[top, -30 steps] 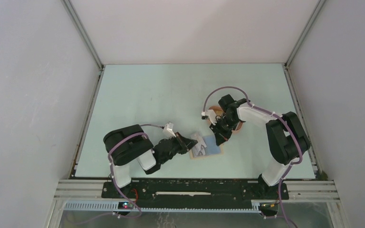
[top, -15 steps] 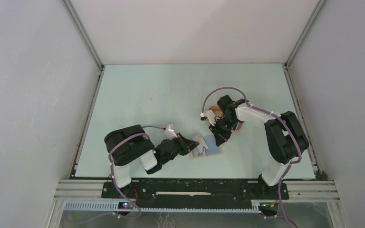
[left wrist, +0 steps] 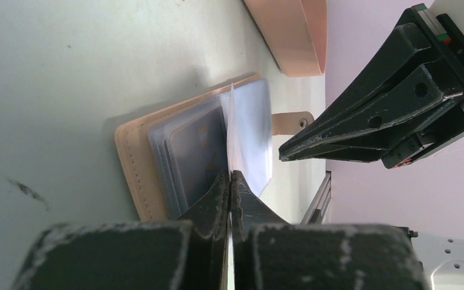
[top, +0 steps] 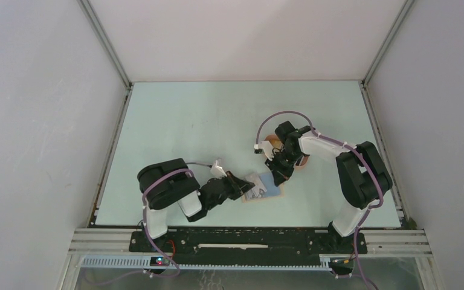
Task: Put the credit cards into the card holder
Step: Insert the credit card into the card holder.
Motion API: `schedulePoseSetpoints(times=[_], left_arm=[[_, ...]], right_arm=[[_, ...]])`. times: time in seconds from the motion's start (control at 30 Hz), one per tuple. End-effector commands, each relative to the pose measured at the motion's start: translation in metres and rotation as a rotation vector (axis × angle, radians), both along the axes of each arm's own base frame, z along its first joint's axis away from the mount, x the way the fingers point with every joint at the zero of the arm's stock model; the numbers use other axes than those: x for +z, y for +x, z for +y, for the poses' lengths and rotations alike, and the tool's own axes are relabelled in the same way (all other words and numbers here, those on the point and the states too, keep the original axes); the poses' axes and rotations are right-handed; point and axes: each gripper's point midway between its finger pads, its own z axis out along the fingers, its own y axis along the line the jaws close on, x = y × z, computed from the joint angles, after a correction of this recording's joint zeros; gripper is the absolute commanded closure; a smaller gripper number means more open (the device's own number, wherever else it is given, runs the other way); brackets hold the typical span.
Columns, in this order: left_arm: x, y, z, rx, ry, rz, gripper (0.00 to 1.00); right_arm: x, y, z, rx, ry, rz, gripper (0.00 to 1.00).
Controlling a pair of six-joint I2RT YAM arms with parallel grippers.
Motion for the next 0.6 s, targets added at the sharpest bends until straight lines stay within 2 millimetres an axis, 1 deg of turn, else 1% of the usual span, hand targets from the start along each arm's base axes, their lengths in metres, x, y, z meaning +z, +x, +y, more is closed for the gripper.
schedulePoseSetpoints(times=[0.0,0.17,0.3,0.57], left_arm=[[-0.004,-0.005,-0.010,-0.027,-0.014,0.037,0.97],[-0.012,-0.011,-0.010,-0.043,-0.004,0.076,0.95],[-0.017,-0.013,-0.013,-0.062,0.008,0.105,0.95],[-0.022,-0.014,-0.012,-0.074,0.021,0.164,0.94]], right_arm=[[0.008,0.008,0.009,0.007,0.015,-0.029,0.99],[0.009,0.008,0.010,0.011,0.015,-0.032,0.99],[0.010,0.008,0.011,0.014,0.016,-0.037,0.99],[0.012,0.008,0.012,0.016,0.017,-0.042,0.99]])
